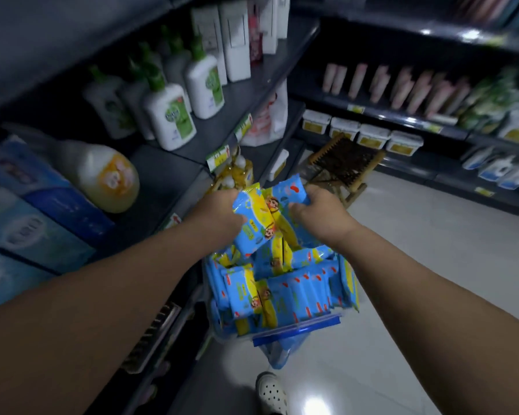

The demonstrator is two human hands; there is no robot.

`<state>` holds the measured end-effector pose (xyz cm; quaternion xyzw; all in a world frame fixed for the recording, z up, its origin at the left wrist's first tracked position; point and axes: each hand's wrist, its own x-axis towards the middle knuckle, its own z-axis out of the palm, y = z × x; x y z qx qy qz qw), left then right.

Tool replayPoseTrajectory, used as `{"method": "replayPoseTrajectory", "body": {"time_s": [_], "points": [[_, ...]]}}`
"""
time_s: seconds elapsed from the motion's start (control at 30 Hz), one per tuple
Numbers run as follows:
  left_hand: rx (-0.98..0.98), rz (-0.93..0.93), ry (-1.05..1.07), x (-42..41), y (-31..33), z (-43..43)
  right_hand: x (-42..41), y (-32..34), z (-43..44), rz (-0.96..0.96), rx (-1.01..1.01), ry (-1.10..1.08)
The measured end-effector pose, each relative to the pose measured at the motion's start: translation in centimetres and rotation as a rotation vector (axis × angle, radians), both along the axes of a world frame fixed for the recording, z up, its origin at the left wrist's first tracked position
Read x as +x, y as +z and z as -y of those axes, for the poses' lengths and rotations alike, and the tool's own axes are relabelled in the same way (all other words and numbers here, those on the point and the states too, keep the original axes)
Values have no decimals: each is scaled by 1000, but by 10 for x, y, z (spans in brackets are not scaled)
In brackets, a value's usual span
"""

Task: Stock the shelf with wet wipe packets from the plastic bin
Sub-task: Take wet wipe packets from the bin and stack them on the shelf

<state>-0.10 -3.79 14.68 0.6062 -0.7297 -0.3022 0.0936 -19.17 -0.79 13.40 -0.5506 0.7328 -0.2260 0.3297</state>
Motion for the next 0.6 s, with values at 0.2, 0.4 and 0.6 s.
{"method": "replayPoseTrajectory", "body": {"time_s": [0.2,0.4,0.6], "points": [[-149,9,12,13,87,-9,11,87,-3,24,-123,10],[-292,29,73,31,169,-28,30,161,-13,59,-302,-7],[-477,-35,154,67,248,-55,60,240,-22,133,-531,-14]]}}
